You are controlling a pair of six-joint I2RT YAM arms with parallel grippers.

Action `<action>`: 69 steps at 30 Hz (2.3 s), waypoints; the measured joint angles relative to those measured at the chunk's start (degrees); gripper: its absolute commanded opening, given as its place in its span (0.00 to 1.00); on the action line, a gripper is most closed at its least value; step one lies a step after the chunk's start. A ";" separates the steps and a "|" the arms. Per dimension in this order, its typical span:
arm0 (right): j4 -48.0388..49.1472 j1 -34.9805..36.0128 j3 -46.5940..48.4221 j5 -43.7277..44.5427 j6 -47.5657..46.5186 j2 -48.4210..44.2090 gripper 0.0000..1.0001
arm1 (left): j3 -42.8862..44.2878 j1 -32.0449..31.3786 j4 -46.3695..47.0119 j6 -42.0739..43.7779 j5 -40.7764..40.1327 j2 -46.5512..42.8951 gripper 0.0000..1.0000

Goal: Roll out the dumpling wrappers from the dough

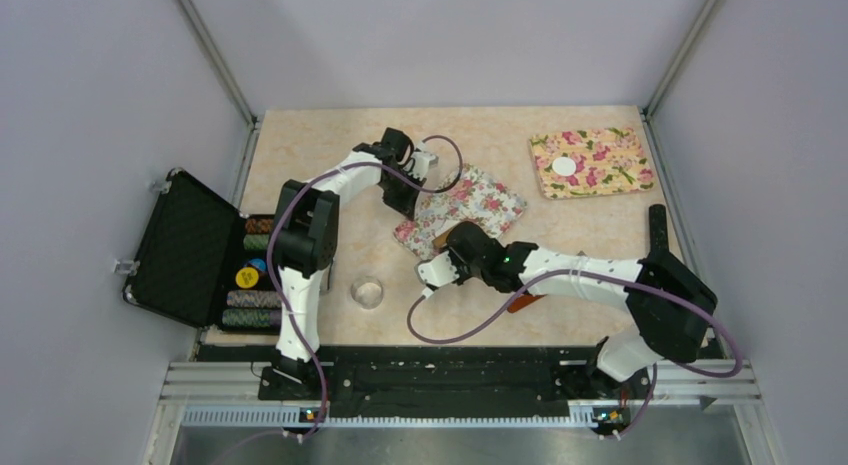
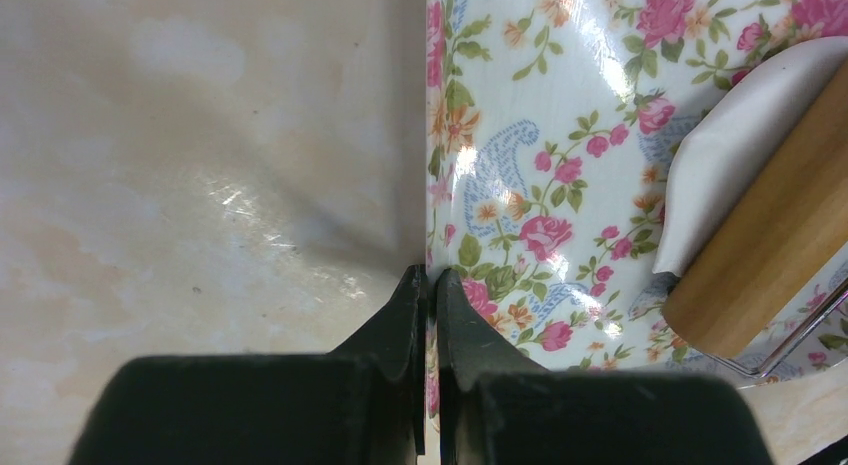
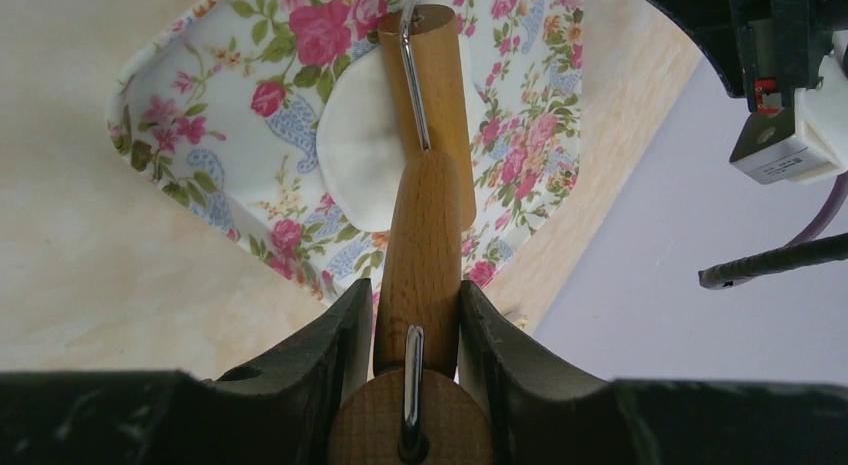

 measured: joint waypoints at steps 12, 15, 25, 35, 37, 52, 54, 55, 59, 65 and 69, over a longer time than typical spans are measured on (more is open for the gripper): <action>-7.54 1.60 -1.36 -0.09 1.29 -5.11 0.00 | 0.00 -0.35 -0.42 -0.11 0.79 0.07 0.00; -8.44 1.84 -1.31 0.00 1.55 -5.38 0.00 | 0.00 -0.37 -0.42 -0.11 0.81 0.09 0.00; -5.55 2.14 -0.87 2.21 2.05 -2.62 0.00 | 0.00 -0.37 -0.39 -0.11 0.83 0.09 0.00; 0.92 1.20 1.46 3.26 1.92 2.38 0.00 | 0.00 -0.35 -0.39 -0.11 0.92 0.09 0.00; 1.40 1.14 1.46 3.28 1.92 2.62 0.00 | 0.00 -0.35 -0.39 -0.11 0.98 0.09 0.00; 8.00 0.26 1.38 4.02 1.95 5.86 0.00 | 0.00 -0.35 -0.39 -0.11 1.01 0.09 0.00; 8.11 0.17 1.36 3.89 2.03 5.86 0.00 | 0.00 -0.35 -0.39 -0.11 1.01 0.09 0.00; 7.96 0.17 1.33 3.80 2.03 5.70 0.00 | 0.00 -0.35 -0.39 -0.11 1.01 0.09 0.00; 5.44 0.24 0.96 2.64 2.03 3.85 0.00 | 0.00 -0.35 -0.39 -0.11 1.01 0.09 0.00; 0.90 0.74 -0.70 1.16 2.03 -0.17 0.00 | 0.00 -0.35 -0.39 -0.11 1.01 0.09 0.00; -0.50 1.09 -2.05 0.81 2.03 -2.14 0.00 | 0.00 -0.35 -0.39 -0.11 1.01 0.09 0.00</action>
